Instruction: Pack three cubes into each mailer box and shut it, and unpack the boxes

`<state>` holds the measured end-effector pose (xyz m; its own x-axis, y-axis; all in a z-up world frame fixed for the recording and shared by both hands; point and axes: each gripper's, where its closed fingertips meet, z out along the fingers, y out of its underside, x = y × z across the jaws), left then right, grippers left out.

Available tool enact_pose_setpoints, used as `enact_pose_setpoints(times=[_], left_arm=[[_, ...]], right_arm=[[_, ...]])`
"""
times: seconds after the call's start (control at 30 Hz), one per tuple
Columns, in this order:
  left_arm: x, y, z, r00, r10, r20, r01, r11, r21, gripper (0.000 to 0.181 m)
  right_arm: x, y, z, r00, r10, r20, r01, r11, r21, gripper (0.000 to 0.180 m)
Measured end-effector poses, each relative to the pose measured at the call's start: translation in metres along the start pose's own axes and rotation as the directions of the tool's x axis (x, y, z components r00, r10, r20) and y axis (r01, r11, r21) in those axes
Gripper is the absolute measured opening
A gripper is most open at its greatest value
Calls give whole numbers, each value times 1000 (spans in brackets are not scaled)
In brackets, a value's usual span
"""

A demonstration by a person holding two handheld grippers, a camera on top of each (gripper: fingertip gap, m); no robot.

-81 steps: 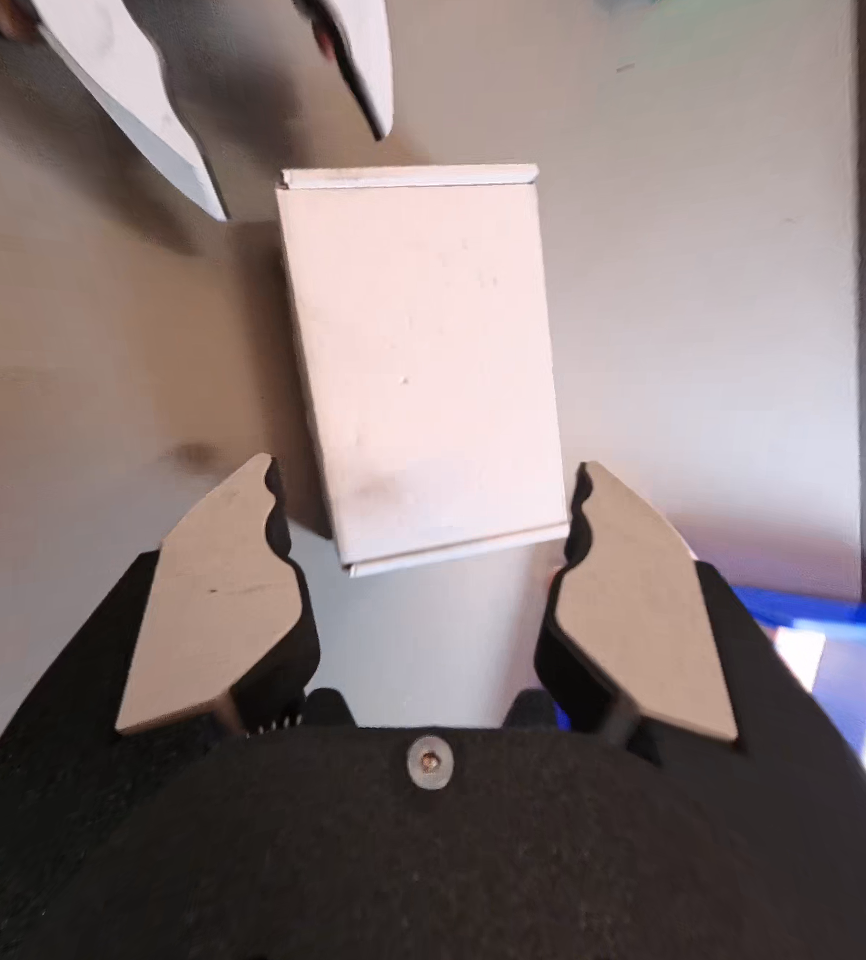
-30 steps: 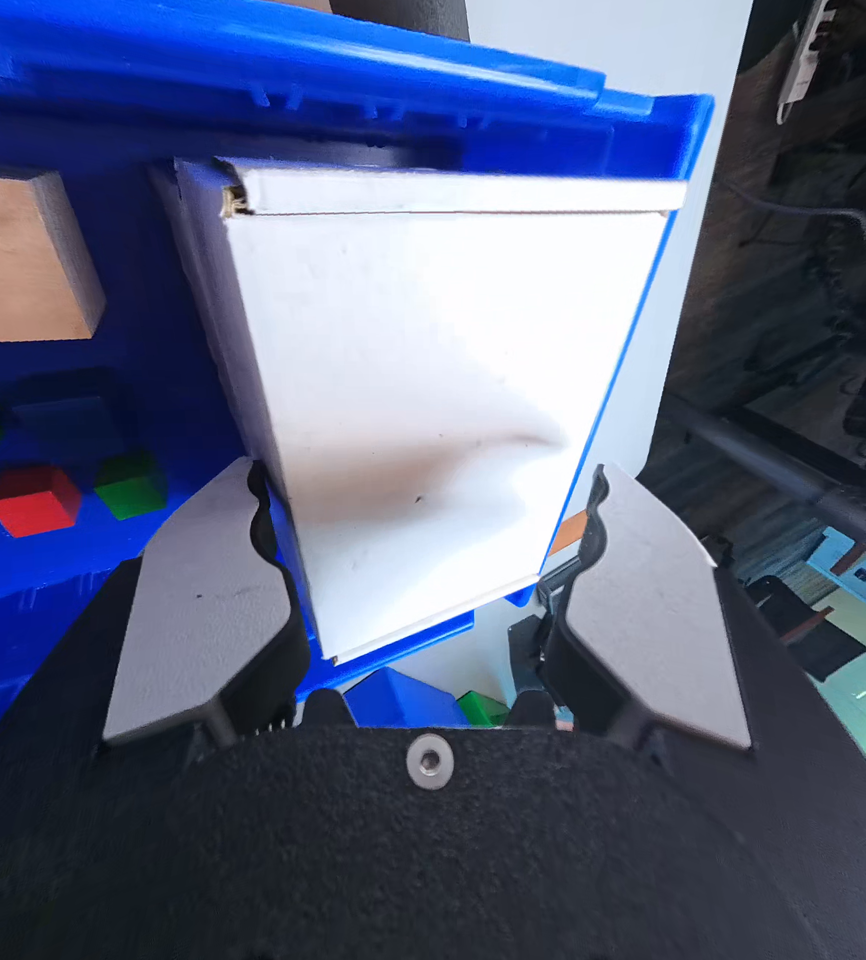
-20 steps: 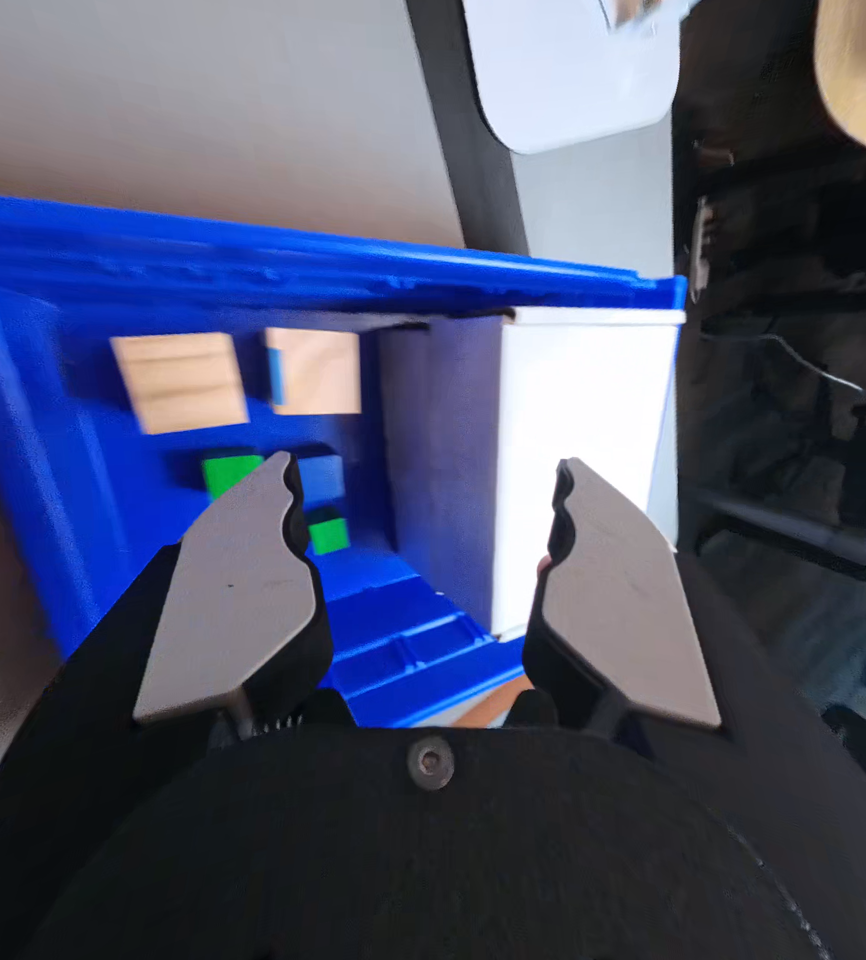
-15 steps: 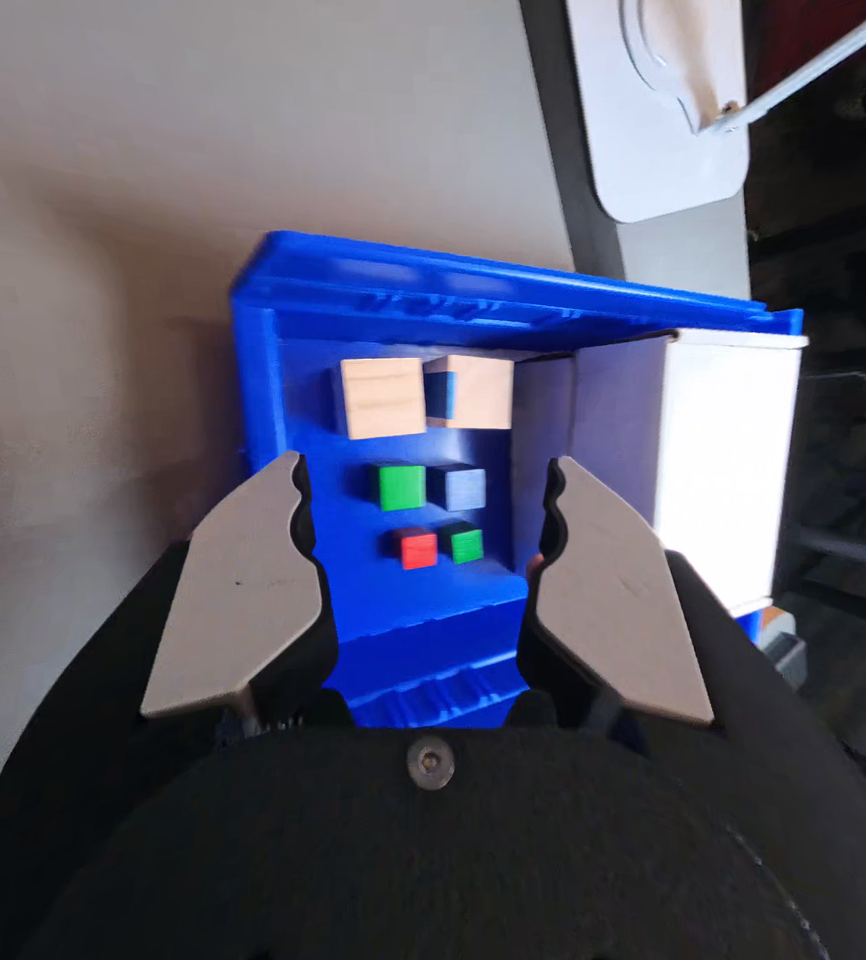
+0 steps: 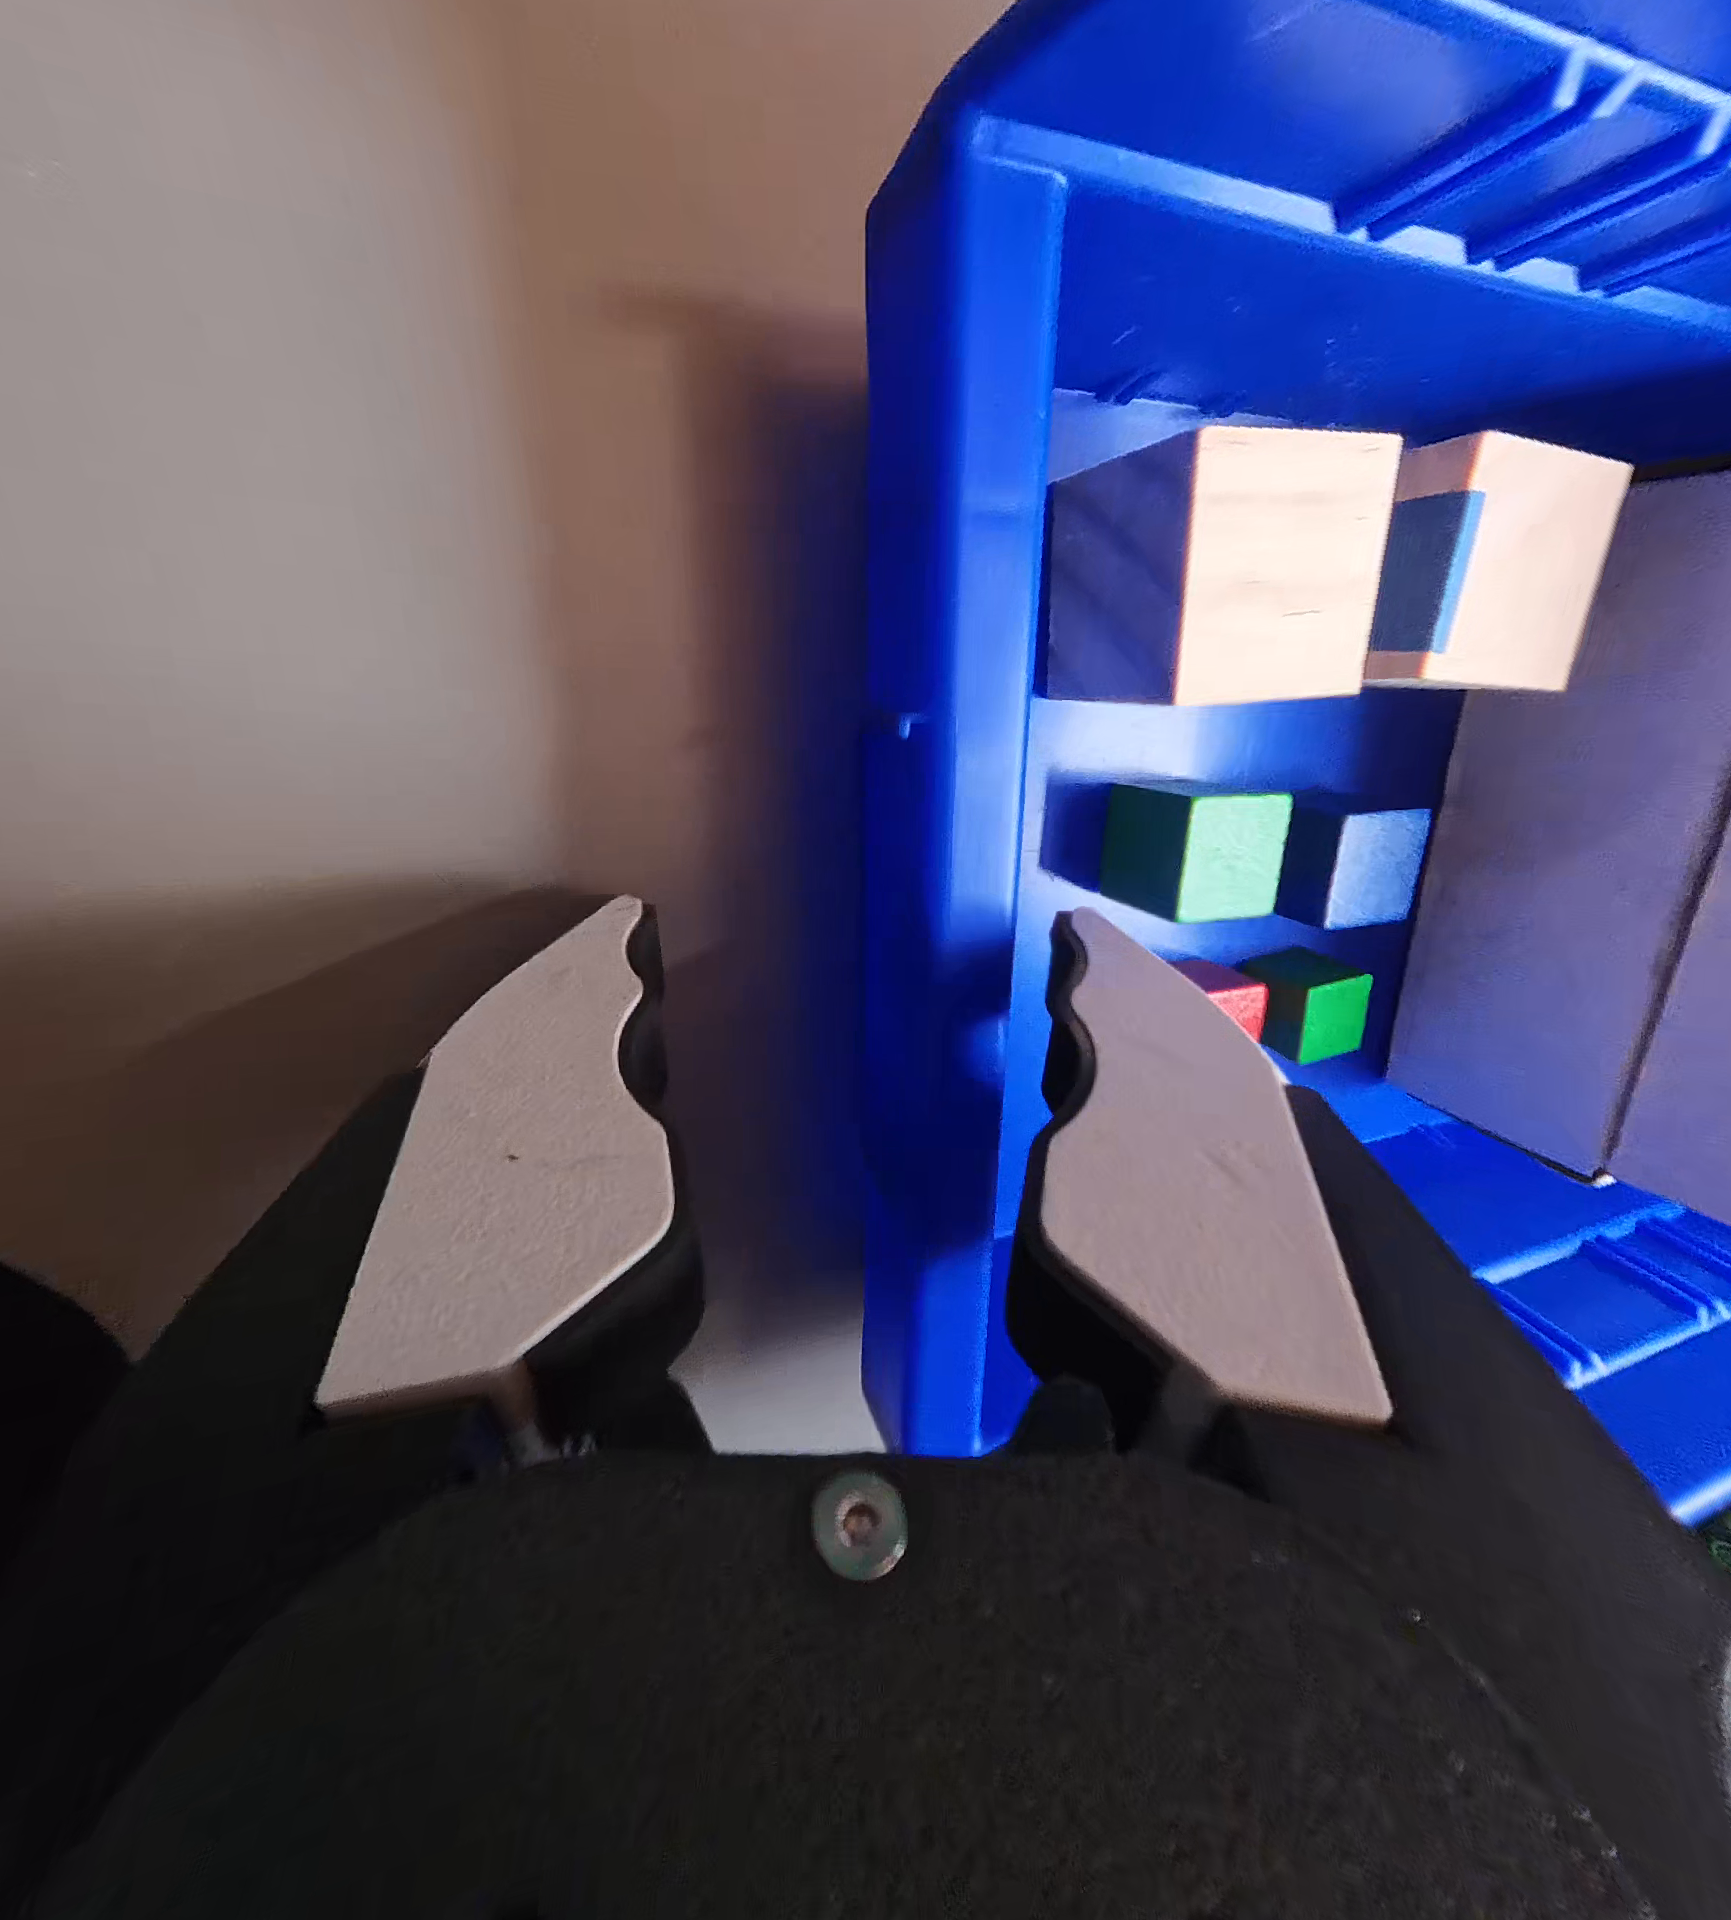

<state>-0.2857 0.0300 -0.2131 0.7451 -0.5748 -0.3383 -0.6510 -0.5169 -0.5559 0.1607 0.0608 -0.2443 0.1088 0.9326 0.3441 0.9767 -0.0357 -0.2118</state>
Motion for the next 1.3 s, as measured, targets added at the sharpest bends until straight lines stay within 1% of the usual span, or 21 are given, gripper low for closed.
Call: enact_pose_setpoints(times=[0.03, 0.07, 0.13, 0.23, 0.3, 0.37, 0.5, 0.63, 0.77, 1.0, 1.07, 1.2, 1.3], left_arm=[[-4, 9, 9, 1000, 24, -12, -25, 997, -77, 86], [-8, 17, 16, 999, 44, -22, -46, 988, -145, 86], [-15, 26, 26, 996, 89, -25, -92, 971, -223, 77], [-13, 31, 33, 985, 163, -58, -172, 947, -271, 46], [-9, 31, 35, 975, 208, -73, -220, 935, -277, 30], [-8, 25, 39, 965, 256, -52, -261, 931, -254, 29], [4, 11, 43, 952, 304, -39, -306, 933, -191, 28], [24, -7, 46, 949, 312, -52, -316, 937, -150, 28], [50, -27, 50, 927, 366, -81, -373, 922, -107, 28], [102, -71, 59, 866, 482, -130, -488, 873, -16, 29], [111, -81, 62, 861, 493, -126, -498, 867, -13, 29], [117, -88, 62, 857, 502, -115, -505, 863, 9, 30], [130, -86, 54, 850, 509, -139, -508, 860, 45, 28]], right_arm=[[0, -1, 5, 1000, -4, 5, 4, 1000, -10, 70], [-1, -4, 8, 1000, -7, 17, 7, 1000, -8, 63], [-1, -11, 10, 1000, -14, 18, 14, 1000, 4, 57], [3, -14, 12, 999, -47, -14, 47, 999, -14, 51], [7, -15, 12, 998, -57, -39, 57, 998, -12, 41], [11, -17, 12, 997, -55, -62, 56, 998, 4, 28], [3, -23, 10, 996, -68, -59, 71, 997, 41, 28], [-14, -32, 6, 992, -102, -68, 107, 992, 67, 28], [-42, -46, -1, 988, -143, -59, 148, 984, 102, 29], [-99, -71, -17, 962, -266, -55, 271, 951, 151, 29], [-115, -78, -22, 952, -299, -56, 305, 938, 166, 29], [-148, -89, -32, 932, -356, -64, 362, 909, 206, 29], [-167, -94, -40, 927, -367, -78, 375, 896, 237, 30]])
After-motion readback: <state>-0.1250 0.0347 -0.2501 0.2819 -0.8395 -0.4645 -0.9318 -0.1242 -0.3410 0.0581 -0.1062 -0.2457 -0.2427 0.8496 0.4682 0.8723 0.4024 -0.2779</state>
